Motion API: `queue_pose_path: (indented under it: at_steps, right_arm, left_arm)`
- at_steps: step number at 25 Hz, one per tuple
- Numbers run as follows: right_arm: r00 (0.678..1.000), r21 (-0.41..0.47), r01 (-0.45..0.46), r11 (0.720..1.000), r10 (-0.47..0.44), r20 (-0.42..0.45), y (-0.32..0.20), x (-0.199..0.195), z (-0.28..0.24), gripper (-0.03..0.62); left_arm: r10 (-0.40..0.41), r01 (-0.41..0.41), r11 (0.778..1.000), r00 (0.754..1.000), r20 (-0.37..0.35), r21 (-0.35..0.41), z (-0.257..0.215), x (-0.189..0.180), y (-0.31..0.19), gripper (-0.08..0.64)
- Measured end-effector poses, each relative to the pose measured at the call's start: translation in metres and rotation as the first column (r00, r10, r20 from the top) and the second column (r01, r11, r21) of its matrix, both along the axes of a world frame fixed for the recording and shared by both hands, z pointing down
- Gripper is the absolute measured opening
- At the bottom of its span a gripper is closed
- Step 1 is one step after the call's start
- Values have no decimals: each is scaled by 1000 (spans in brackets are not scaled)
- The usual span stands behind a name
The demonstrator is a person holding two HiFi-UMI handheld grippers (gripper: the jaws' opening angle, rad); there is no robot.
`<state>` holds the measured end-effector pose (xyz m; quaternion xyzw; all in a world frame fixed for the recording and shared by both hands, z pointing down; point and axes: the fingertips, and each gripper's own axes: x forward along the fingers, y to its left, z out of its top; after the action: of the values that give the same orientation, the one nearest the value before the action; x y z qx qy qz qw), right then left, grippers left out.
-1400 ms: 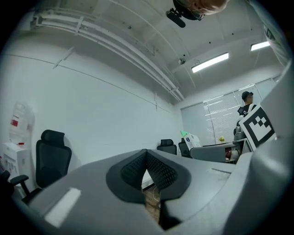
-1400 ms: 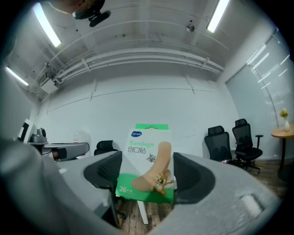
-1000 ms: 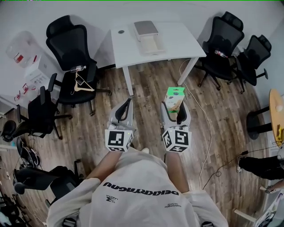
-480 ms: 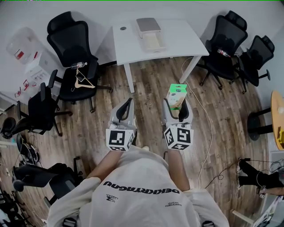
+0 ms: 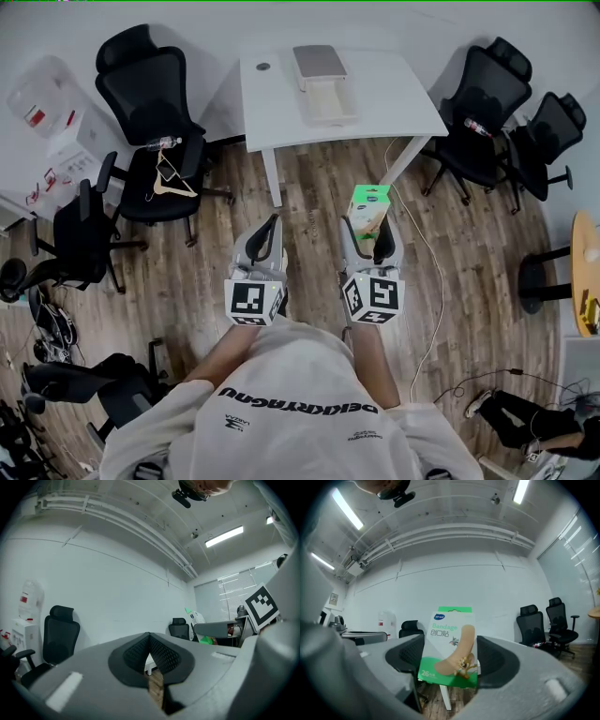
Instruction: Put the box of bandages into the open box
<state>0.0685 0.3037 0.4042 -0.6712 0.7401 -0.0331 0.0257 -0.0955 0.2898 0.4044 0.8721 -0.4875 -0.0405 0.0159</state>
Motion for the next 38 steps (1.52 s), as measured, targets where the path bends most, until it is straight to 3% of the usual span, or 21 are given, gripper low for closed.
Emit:
queue_pose_path:
  at_steps: [9, 24, 38]
  right_arm:
    - [1000, -10, 7, 1000, -7, 1, -92, 7, 6, 347]
    - [999, -60, -30, 998, 30, 12, -259, 9, 4, 348]
    - [997, -105, -79, 991, 79, -4, -344, 7, 13, 348]
  left_arm:
    - [-5, 5, 1000, 1000, 4, -10, 8, 9, -92, 0]
    - [72, -71, 996, 997, 22, -48, 2, 28, -270, 0]
    - [131, -129, 989, 991, 13, -70, 14, 33, -358, 0]
